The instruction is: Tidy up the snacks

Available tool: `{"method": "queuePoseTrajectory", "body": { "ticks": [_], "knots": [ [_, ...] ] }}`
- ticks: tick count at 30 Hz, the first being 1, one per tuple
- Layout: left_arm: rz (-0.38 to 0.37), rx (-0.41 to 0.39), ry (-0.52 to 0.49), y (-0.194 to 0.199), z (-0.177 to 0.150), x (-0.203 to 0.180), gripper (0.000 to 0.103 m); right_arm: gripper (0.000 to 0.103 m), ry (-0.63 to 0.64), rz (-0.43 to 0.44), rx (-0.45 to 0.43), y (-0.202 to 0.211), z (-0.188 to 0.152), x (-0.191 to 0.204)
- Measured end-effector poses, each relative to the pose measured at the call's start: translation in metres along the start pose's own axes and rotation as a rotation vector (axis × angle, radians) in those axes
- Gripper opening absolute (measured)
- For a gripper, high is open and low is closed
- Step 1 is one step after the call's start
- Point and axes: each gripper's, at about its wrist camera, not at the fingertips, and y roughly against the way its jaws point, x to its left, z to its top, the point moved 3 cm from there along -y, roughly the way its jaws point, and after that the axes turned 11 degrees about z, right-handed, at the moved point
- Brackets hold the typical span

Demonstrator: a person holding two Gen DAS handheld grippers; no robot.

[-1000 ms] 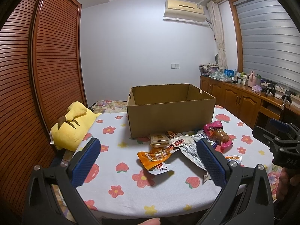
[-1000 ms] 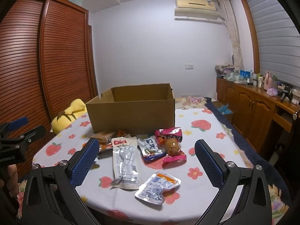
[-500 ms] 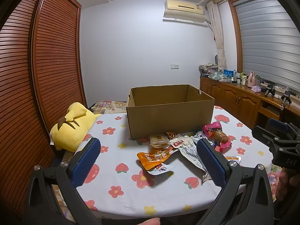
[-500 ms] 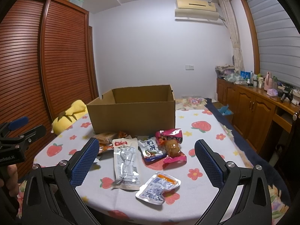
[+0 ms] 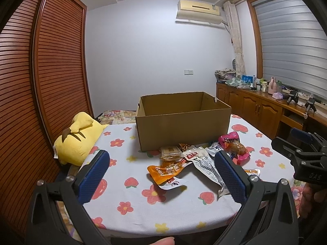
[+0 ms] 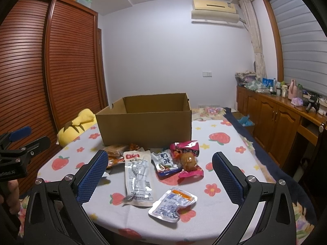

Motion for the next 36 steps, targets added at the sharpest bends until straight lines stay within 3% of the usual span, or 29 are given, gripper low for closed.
{"method": "queuePoseTrajectory", "body": {
  "ticks": [15, 25, 36],
  "knots": [
    [-0.032, 0.103, 0.007, -0.041, -0.034, 0.004, 0.103, 0.103, -0.007, -0.021, 0.108, -0.02, -0.02, -0.021],
    [-0.075, 0.167, -0.008, -0.072, -0.052, 0.006, 0.102, 0.103, -0.01, 0.022, 0.232, -0.043, -0.051, -0.036],
    [-0.093, 0.307, -0.039, -0.117, -0.065, -0.006, 0.1, 0.098, -0.048, 0.072, 0.365, -0.069, -0.078, -0.043]
  ]
}}
